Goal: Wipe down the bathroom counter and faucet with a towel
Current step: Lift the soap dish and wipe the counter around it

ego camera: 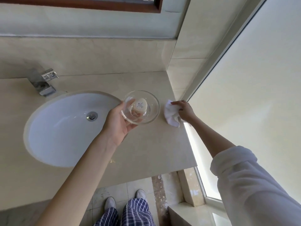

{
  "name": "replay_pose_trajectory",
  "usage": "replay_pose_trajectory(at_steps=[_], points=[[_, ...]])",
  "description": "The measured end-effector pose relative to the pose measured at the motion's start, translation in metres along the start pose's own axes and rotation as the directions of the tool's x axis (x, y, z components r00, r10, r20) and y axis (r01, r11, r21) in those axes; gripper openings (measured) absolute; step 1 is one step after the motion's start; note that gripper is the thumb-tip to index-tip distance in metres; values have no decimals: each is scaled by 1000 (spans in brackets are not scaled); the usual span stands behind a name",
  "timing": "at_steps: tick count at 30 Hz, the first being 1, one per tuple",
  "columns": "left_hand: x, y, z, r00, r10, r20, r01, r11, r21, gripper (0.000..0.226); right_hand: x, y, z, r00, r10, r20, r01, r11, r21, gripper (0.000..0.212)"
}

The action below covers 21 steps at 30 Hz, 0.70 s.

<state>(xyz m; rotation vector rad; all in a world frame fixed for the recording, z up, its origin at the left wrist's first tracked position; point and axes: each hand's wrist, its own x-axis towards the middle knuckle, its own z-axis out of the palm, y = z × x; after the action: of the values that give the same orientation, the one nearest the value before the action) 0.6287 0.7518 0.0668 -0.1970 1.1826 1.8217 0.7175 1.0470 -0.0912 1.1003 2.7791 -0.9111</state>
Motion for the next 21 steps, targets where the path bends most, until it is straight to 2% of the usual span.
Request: replay_pose_trajectory(at_steps=[4,7,11,16,21], points=[[8,-4,-5,999,26,-21,-26,1000,-4,25,7,10,23,997,-1,82,12,991,-135,63],[10,-8,-8,999,27,-37,-28,999,-24,34,2,14,30,995,-29,96,52,968,-247,62],[7,-14,-5,998,27,-49,-29,999,-36,33,-22,24,27,983,-96,154,131,964,-233,58],[-4,-19,13,999,0,-46,0,1000,3,27,-85,38,26,965,-54,257,136,940,-313,61],[-16,-27,26,999,-49,1,49,998,48,26,-148,63,30,960,-64,272,141,952,-272,57]])
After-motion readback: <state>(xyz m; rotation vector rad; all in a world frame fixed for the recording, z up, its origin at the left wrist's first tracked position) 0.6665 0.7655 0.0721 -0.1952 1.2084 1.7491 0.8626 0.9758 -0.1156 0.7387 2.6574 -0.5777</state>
